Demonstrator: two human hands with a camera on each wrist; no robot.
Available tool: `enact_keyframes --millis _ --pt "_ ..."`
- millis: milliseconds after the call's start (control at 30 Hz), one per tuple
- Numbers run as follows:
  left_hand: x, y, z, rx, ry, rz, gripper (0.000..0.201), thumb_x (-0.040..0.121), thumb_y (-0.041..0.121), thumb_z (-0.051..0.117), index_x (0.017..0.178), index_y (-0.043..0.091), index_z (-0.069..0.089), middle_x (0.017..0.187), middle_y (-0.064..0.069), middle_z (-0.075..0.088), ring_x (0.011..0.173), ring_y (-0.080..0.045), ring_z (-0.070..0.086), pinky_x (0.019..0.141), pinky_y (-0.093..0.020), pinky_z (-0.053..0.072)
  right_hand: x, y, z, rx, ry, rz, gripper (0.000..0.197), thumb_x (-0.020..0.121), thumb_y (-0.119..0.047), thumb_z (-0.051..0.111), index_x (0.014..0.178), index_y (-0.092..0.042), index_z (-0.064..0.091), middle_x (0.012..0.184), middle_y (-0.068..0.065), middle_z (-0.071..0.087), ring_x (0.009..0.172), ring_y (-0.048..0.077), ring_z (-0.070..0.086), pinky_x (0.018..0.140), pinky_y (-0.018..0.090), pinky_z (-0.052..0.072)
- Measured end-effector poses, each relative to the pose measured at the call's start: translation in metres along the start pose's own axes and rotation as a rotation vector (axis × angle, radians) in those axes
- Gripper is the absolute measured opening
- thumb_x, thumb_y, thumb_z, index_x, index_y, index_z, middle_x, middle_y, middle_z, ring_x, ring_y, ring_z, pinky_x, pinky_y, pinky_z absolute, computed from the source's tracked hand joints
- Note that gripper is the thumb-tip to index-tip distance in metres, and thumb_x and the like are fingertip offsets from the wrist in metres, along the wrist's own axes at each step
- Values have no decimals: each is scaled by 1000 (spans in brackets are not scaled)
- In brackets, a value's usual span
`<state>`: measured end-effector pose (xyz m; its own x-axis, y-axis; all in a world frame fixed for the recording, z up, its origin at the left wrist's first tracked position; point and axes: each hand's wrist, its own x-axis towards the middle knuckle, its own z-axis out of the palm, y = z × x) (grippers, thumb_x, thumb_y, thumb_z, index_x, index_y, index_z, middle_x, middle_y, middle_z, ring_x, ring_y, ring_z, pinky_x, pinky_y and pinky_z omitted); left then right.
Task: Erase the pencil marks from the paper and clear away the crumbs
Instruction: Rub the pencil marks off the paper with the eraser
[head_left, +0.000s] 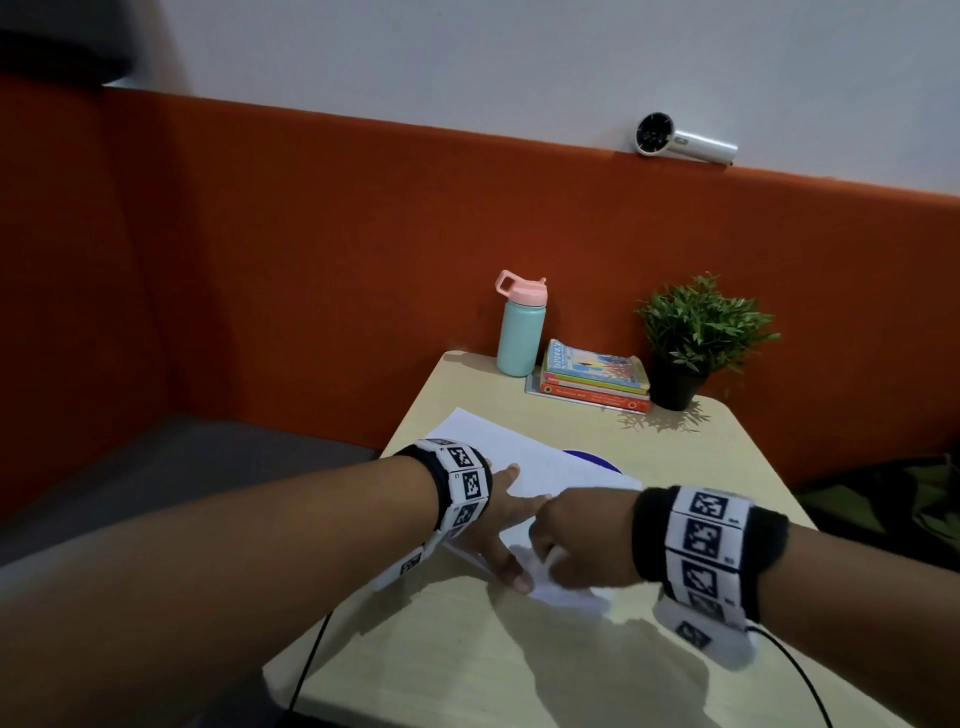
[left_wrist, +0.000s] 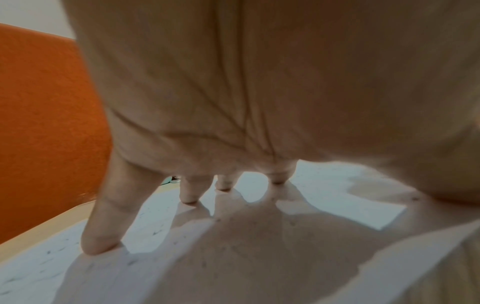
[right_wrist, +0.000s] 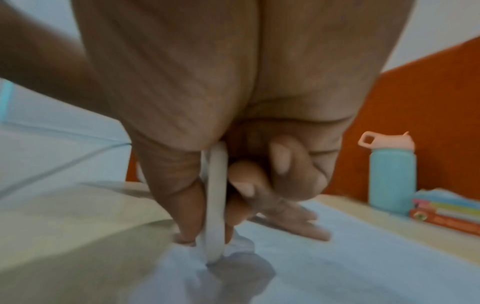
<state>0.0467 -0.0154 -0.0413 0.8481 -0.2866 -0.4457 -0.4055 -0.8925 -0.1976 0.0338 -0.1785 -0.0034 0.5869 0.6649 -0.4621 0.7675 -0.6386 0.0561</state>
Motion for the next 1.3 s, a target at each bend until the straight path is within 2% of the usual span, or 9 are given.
enact_keyframes --millis 67,233,400,533,767,900,1100,1233,1300 --pt "1 0 0 7 -2 -4 114 67 98 46 154 53 -13 168 -10 -18 153 -48 8 115 -69 17 -3 0 -2 29 -28 -52 8 90 -29 55 95 -29 62 92 -9 60 84 11 51 78 27 43" --pt "-1 -1 0 9 -26 -4 113 69 98 44 153 52 -17 167 -8 -22 153 -47 8 117 -67 16 13 27 -11 -36 96 110 26 92 -25 51 111 -19 67 107 -1 67 93 18 59 79 27 46" --pt "-2 1 -2 3 -14 -3 114 66 97 49 152 55 -13 168 -8 -19 153 -46 9 115 -68 19 4 -1 4 51 5 -67 18 88 -31 54 102 -29 66 97 -10 63 88 11 56 85 29 47" --pt "-1 -2 0 -2 -16 11 116 64 99 46 150 57 -18 168 -9 -21 153 -48 9 117 -67 16 12 26 -13 25 89 72 29 95 -32 54 119 -23 66 116 -4 66 98 13 56 82 23 39" --pt "-4 2 -2 5 -3 -2 115 66 96 50 153 54 -14 168 -10 -18 153 -46 7 116 -67 17 2 4 -2 81 -22 -48 23 92 -34 56 110 -26 67 106 -8 66 94 11 57 86 25 44" --pt "-4 1 -2 0 -14 0 117 68 95 50 153 52 -20 168 -11 -19 153 -48 10 116 -66 17 15 34 -17 -33 66 161 34 98 -34 48 123 -16 63 121 2 65 107 21 60 86 28 44" --pt "-5 0 -1 13 11 18 109 63 99 49 146 62 -11 169 -7 -18 153 -46 12 114 -68 21 6 1 -1 33 -12 -36 31 96 -34 48 121 -21 63 117 -1 66 102 18 59 86 26 42" --pt "-3 0 -1 1 -34 -6 119 65 97 49 150 54 -22 168 -10 -21 152 -48 9 116 -70 17 17 38 -13 -71 28 192 42 99 -44 39 118 -15 63 113 3 67 101 20 62 88 33 49" --pt "-3 0 -2 -5 -32 -6 119 66 97 49 150 54 -22 168 -9 -21 153 -47 8 116 -69 17 17 29 -8 -115 3 186 42 100 -40 36 116 -13 63 108 4 68 98 20 64 87 33 51"
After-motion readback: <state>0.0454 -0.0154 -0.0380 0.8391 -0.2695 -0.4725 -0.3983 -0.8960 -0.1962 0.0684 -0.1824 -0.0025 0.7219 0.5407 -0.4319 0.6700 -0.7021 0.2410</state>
